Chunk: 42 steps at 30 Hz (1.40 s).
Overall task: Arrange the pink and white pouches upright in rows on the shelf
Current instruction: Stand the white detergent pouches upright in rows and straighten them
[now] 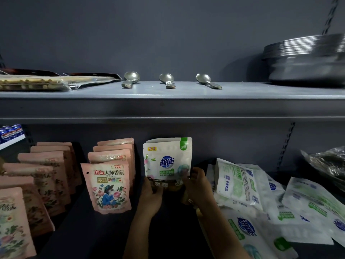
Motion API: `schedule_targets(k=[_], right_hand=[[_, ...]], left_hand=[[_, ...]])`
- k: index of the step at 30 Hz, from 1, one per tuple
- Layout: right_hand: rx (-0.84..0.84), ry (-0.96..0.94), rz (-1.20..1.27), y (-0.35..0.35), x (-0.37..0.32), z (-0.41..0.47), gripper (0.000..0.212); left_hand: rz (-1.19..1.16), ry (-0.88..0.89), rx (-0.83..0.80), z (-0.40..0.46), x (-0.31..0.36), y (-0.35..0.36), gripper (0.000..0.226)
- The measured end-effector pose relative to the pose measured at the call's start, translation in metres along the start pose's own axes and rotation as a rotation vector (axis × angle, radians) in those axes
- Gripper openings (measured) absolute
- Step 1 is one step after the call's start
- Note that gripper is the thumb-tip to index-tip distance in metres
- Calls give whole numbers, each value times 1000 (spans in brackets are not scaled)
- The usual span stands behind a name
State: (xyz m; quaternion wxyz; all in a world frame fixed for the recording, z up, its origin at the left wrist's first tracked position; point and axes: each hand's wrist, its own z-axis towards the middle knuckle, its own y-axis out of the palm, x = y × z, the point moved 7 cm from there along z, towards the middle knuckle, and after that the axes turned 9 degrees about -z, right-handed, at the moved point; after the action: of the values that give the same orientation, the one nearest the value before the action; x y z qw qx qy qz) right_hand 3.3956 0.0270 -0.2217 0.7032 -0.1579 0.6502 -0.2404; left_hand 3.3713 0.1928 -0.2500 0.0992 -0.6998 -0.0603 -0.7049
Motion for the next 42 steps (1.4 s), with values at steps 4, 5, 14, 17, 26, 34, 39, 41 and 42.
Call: schedule_targets(k=[4,5,14,17,26,34,39,41,42], right_hand=[[19,20,14,-16,1,-5,43],[26,31,20,-21,4,-6,42],[98,-12,-105,-51,24,-23,27],[155,-135,-240,-51,28,-31,19],[235,-312,-380,-49,44,-39,34],[286,-299,-297,-74,57,-31,29],[322,-326,-276,-81,56,-28,28],[326,-313,-267,-83,58,-25,28],[320,-301,-266,-83,59,-22,27]], left_hand=[[-20,12,10,-6,2,6,49],[-18,6,19,-6,1,7,48],[249,-90,88,-17,-9,37,29],[473,-66,45,-16,-17,57,33],[496,-76,130,-19,-10,82,39],[127,-30,-31,-20,10,112,16],[287,196,39,-32,47,117,16],[306,266,58,-39,67,115,22],[309,317,66,-43,80,112,24]])
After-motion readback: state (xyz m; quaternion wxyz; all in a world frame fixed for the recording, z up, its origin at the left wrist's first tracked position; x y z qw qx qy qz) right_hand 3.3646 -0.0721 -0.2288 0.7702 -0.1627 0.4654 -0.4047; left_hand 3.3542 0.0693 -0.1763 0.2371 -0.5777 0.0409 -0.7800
